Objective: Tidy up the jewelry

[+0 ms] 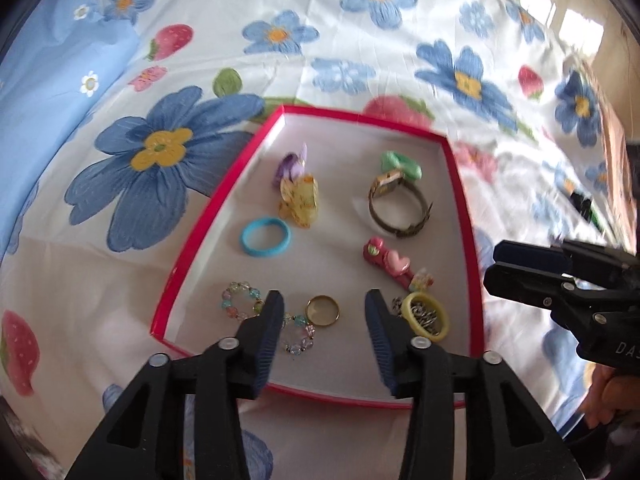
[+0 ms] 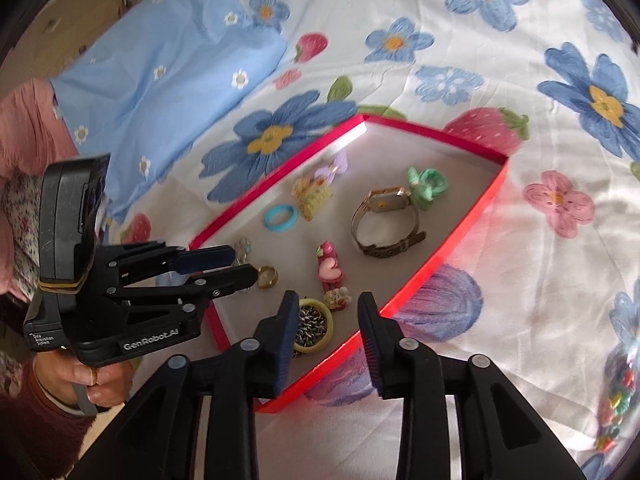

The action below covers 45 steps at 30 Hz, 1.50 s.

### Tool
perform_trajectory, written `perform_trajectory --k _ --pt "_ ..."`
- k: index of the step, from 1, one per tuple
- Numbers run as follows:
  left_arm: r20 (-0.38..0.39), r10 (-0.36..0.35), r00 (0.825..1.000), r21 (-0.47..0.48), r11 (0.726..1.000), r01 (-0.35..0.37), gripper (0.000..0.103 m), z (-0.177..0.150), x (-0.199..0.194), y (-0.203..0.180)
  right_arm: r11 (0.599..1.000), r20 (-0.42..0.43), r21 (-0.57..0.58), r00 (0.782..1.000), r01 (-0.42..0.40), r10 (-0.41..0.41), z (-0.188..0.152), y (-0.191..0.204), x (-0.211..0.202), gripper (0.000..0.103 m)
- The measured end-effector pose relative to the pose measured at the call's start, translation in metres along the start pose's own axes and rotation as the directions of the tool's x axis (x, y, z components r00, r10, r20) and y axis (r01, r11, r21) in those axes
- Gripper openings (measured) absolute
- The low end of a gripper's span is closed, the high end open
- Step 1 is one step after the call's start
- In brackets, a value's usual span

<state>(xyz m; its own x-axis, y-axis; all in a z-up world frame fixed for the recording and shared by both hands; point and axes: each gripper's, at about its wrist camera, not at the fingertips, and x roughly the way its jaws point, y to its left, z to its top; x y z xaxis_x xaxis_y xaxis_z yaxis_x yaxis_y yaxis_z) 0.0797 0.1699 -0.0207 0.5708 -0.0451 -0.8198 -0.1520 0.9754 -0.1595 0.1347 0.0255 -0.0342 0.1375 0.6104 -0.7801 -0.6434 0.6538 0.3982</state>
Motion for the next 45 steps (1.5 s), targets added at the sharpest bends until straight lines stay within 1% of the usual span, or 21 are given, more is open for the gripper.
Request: perform_trajectory --k 2,5,6,7,8,10,13,15,17,19,22,24,26,29,35,36,38,39,42,45 --pt "0.018 -0.015 1.0 -0.024 1.0 0.015 0.049 -0.003 -0.008 0.004 1.0 0.027 0.017 1.0 -0.002 0.002 0.0 -0.001 -0.008 0.042" --pt "0.049 -0.02 0.999 -0.058 0.998 0.023 0.062 -0.011 -0.023 0.008 0.999 0.052 0.036 0.999 -0.012 0.01 -0.002 -0.003 -0.015 0.051" --pt "0.064 -0.014 0.998 -0.072 0.997 0.019 0.073 -0.015 -0.03 0.01 0.999 0.064 0.045 0.998 -0.016 0.013 -0.004 -0.003 -0.018 0.053" --pt "0.073 -0.01 0.997 -0.082 0.996 0.016 0.082 -0.018 -0.034 0.011 0.998 0.073 0.052 0.997 -0.02 0.016 -0.005 -0.003 -0.02 0.058" --pt "0.086 -0.011 0.996 -0.099 0.995 0.019 0.082 -0.021 -0.039 0.013 0.998 0.085 0.062 0.996 -0.026 0.021 -0.007 -0.003 -0.021 0.062" --pt "0.104 -0.031 0.994 -0.136 0.99 0.045 0.084 -0.029 -0.048 0.018 0.996 0.11 0.085 0.993 -0.042 0.032 -0.013 -0.003 -0.024 0.066" --pt "0.128 -0.038 0.991 -0.196 0.979 0.063 0.087 -0.04 -0.058 0.026 0.991 0.14 0.117 0.989 -0.062 0.045 -0.021 -0.004 -0.028 0.069" --pt "0.137 -0.03 0.99 -0.218 0.974 0.06 0.089 -0.046 -0.061 0.03 0.99 0.155 0.123 0.987 -0.07 0.051 -0.026 -0.002 -0.031 0.071" --pt "0.142 -0.022 0.99 -0.245 0.968 0.056 0.09 -0.056 -0.065 0.034 0.989 0.17 0.126 0.984 -0.073 0.051 -0.03 -0.001 -0.033 0.078" --pt "0.129 -0.01 0.992 -0.264 0.964 0.044 0.09 -0.067 -0.065 0.036 0.988 0.194 0.132 0.979 -0.08 0.053 -0.035 0.0 -0.038 0.081" --pt "0.102 0.005 0.995 -0.27 0.963 0.022 0.09 -0.08 -0.066 0.035 0.99 0.201 0.125 0.979 -0.068 0.042 -0.039 0.003 -0.041 0.082" --pt "0.093 0.018 0.996 -0.267 0.964 0.008 0.09 -0.082 -0.068 0.033 0.991 0.197 0.12 0.98 -0.064 0.039 -0.042 0.006 -0.042 0.083" --pt "0.088 0.043 0.995 -0.253 0.967 -0.02 0.09 -0.086 -0.072 0.029 0.992 0.193 0.111 0.981 -0.058 0.035 -0.045 0.009 -0.044 0.086" --pt "0.09 0.073 0.993 -0.225 0.973 -0.051 0.09 -0.088 -0.08 0.022 0.995 0.192 0.086 0.981 -0.042 0.025 -0.048 0.016 -0.047 0.088" --pt "0.117 0.103 0.988 -0.18 0.98 -0.081 0.091 -0.09 -0.107 0.014 1.0 0.208 0.001 0.978 0.015 -0.015 -0.044 0.034 -0.067 0.089" --pt "0.127 0.117 0.985 -0.169 0.981 -0.094 0.091 -0.087 -0.115 0.012 1.0 0.212 -0.013 0.977 0.024 -0.02 -0.041 0.037 -0.071 0.09" --pt "0.161 0.137 0.977 -0.147 0.983 -0.113 0.094 -0.084 -0.132 0.009 0.997 0.225 -0.059 0.974 0.052 -0.037 -0.031 0.046 -0.085 0.099" --pt "0.175 0.146 0.974 -0.141 0.983 -0.122 0.101 -0.083 -0.138 0.008 0.995 0.231 -0.077 0.972 0.062 -0.043 -0.028 0.049 -0.09 0.101" --pt "0.238 0.185 0.953 -0.114 0.98 -0.162 0.102 -0.078 -0.16 -0.001 0.985 0.267 -0.141 0.962 0.101 -0.061 -0.017 0.063 -0.106 0.102" --pt "0.27 0.222 0.937 -0.113 0.974 -0.198 0.102 -0.086 -0.164 -0.007 0.982 0.296 -0.144 0.952 0.126 -0.078 -0.018 0.067 -0.109 0.102"
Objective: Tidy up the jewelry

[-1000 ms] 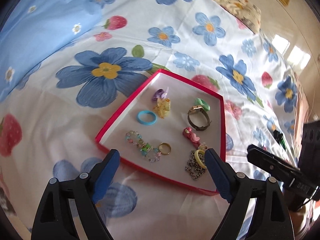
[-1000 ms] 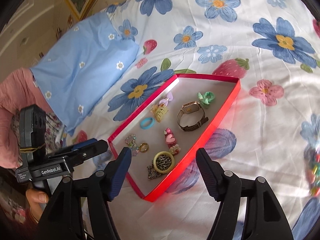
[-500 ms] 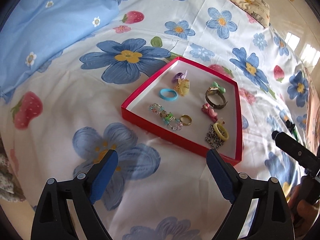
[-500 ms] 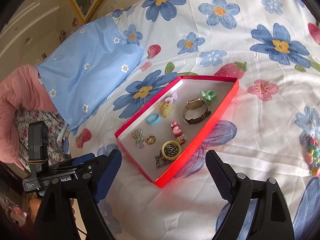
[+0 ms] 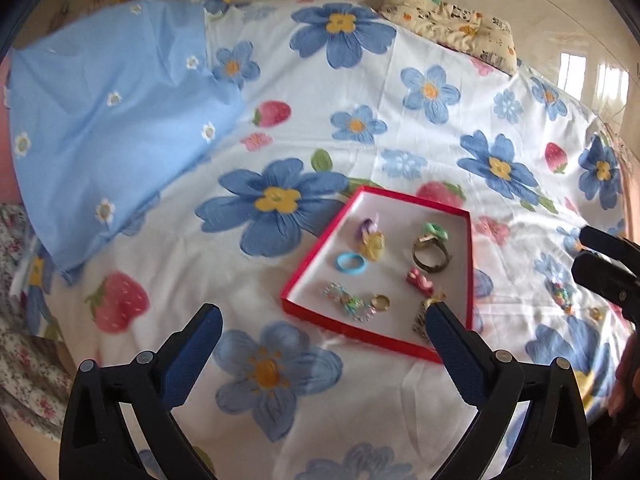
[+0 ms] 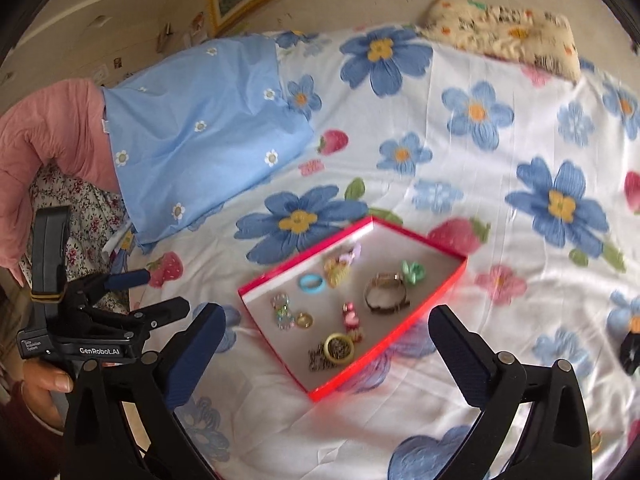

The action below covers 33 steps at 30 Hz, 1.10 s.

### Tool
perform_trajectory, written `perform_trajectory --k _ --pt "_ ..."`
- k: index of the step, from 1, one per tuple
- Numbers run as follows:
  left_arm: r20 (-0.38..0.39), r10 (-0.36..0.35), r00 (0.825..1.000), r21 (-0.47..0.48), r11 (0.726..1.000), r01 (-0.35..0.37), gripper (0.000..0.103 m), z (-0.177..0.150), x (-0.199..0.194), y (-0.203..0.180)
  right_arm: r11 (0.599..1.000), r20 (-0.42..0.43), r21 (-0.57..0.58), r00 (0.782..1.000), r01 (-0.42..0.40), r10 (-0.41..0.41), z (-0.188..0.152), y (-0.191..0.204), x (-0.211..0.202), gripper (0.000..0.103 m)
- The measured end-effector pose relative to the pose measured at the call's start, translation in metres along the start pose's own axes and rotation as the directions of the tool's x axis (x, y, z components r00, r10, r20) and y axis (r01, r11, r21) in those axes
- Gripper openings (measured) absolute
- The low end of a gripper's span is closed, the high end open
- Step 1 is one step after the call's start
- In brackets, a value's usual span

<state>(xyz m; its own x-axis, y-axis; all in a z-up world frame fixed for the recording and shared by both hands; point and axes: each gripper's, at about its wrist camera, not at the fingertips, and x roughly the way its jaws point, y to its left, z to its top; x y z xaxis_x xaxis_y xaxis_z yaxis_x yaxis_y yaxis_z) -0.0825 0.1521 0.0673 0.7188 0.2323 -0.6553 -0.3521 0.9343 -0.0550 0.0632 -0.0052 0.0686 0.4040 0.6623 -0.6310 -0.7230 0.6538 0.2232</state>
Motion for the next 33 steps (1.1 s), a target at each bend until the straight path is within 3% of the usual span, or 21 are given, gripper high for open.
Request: perform_trajectory --k 4,13,33 --pt "0.008 -0.002 1.0 -0.037 0.999 0.002 0.102 -0.017 0.004 -0.001 1.0 0.008 0.02 1.0 0.019 -0.019 -0.021 0.002 0.008 0.102" --pt "-0.042 0.032 0.999 -0.04 0.999 -0.034 0.102 -0.045 0.023 -0.005 0.997 -0.065 0.031 0.996 0.071 -0.069 -0.067 0.0 0.034 0.102" --pt "0.016 0.065 0.998 0.039 0.997 -0.066 0.103 -0.057 0.015 -0.015 0.995 -0.065 0.047 0.994 0.093 -0.09 -0.079 0.001 0.037 0.102"
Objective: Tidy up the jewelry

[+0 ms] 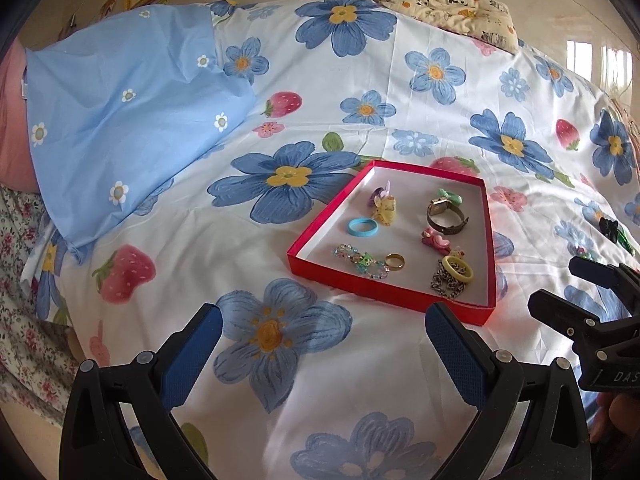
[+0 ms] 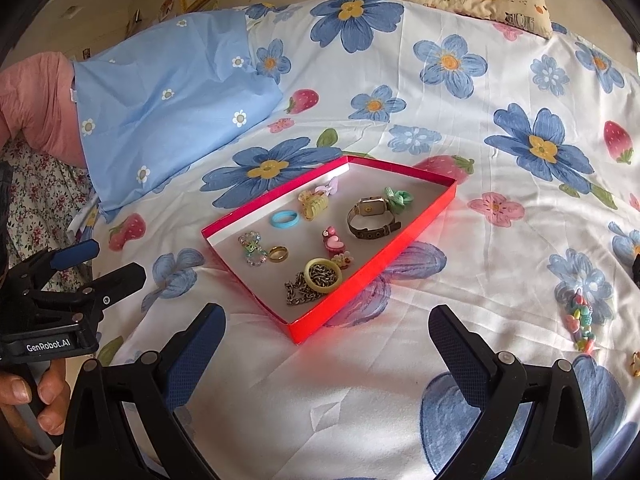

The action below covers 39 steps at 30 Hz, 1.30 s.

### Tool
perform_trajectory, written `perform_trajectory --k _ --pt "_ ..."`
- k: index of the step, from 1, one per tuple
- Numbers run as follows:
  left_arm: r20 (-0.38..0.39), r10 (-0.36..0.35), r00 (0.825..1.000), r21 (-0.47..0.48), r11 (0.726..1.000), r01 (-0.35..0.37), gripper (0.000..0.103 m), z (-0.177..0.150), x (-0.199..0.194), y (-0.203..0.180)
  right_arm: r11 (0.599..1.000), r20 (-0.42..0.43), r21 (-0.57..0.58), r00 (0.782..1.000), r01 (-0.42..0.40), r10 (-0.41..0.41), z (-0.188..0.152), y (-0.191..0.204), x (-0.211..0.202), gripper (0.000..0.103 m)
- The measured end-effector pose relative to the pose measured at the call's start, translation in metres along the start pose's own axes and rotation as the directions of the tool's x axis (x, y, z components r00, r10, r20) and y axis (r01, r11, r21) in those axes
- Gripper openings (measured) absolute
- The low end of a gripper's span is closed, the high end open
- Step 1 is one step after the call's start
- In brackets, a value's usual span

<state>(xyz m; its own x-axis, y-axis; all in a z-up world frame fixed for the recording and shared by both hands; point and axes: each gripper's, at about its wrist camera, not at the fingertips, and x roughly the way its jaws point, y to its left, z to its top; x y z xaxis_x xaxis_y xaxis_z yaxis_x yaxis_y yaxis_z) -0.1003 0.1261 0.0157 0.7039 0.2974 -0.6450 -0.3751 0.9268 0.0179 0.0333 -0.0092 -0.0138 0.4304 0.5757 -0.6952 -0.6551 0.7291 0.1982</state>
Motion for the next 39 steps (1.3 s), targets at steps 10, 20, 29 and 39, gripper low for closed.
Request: perform_trajectory --k 10,20,29,39 --pt "0.018 -0.002 1.0 -0.003 1.0 0.002 0.103 -0.0019 -0.0018 0.0016 1.0 0.03 0.024 0.999 0.016 -0.016 -0.003 -0.007 -0.0004 0.102" --pt "0.023 0.005 1.0 0.002 1.0 -0.005 0.103 -0.0048 -0.0028 0.0011 0.999 0.051 0.033 0.998 0.02 -0.022 -0.003 -0.0096 -0.0031 0.102" --pt "0.02 0.005 1.0 0.001 1.0 -0.005 0.103 -0.0035 -0.0028 0.0013 1.0 0.041 0.025 0.999 0.016 -0.017 -0.004 -0.0066 -0.0016 0.102" --pt "0.019 0.003 1.0 0.001 1.0 -0.003 0.103 -0.0035 -0.0027 0.0003 1.0 0.045 0.02 0.999 0.014 -0.015 -0.0031 -0.0055 -0.0028 0.102"
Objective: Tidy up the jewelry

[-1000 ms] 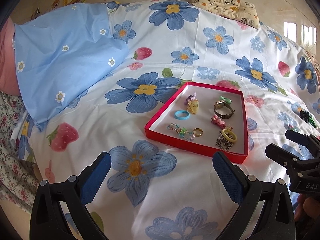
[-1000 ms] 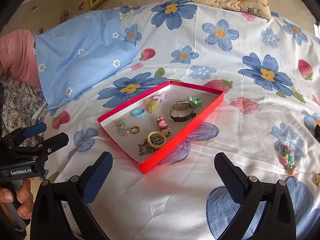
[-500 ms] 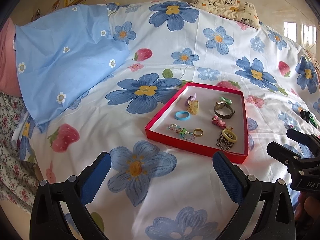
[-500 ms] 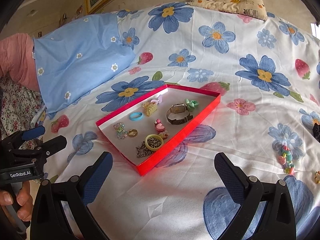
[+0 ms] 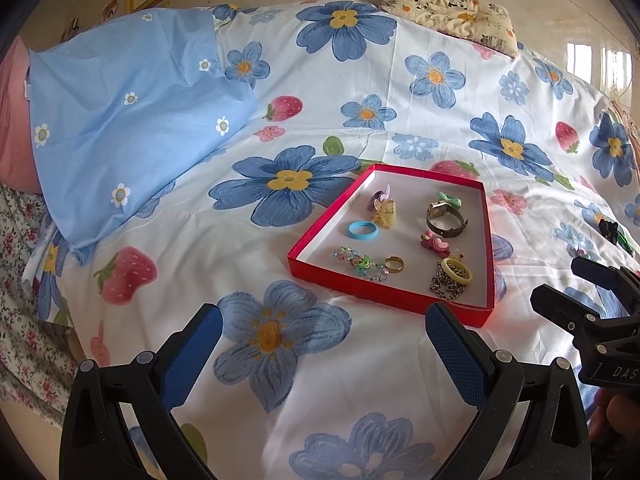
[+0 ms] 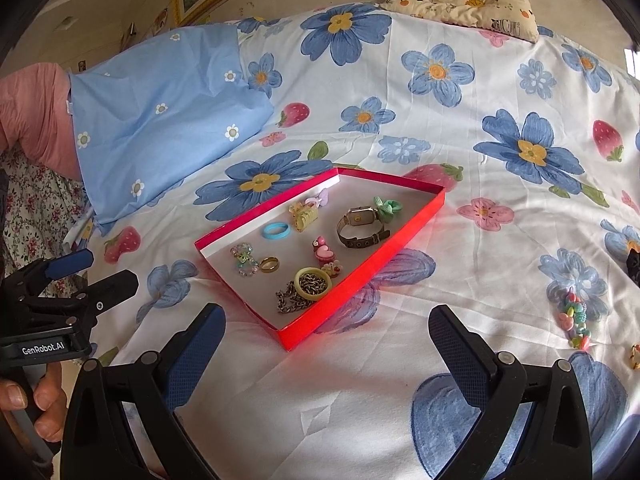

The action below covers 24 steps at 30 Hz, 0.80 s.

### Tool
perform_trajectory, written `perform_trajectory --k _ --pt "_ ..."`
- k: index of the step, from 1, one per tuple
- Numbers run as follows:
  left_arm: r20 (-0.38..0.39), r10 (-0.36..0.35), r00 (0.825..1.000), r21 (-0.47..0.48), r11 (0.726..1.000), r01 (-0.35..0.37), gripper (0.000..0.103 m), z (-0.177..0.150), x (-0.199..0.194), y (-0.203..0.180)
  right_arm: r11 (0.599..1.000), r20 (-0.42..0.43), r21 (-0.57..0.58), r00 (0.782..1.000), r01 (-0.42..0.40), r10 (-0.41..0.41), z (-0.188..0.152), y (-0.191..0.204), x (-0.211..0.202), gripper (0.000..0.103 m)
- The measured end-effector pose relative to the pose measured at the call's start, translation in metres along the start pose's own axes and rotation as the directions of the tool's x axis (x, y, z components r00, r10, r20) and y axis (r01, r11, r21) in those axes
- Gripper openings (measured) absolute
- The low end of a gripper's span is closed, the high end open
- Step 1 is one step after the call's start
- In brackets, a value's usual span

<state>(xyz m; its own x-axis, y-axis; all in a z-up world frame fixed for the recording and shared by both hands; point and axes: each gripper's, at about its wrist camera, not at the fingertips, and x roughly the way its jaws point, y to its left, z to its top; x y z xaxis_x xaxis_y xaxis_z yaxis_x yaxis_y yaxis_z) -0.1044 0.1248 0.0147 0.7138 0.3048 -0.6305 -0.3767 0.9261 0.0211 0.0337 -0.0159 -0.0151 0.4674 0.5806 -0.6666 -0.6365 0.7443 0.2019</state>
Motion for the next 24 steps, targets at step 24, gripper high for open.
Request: perform_trajectory --k 24 --pt "0.001 -0.006 1.0 0.002 1.0 0.006 0.103 0.0006 -0.0002 -0.0013 1.0 0.007 -0.013 1.0 -0.004 0.004 0.0027 0.0033 -0.0031 0.102"
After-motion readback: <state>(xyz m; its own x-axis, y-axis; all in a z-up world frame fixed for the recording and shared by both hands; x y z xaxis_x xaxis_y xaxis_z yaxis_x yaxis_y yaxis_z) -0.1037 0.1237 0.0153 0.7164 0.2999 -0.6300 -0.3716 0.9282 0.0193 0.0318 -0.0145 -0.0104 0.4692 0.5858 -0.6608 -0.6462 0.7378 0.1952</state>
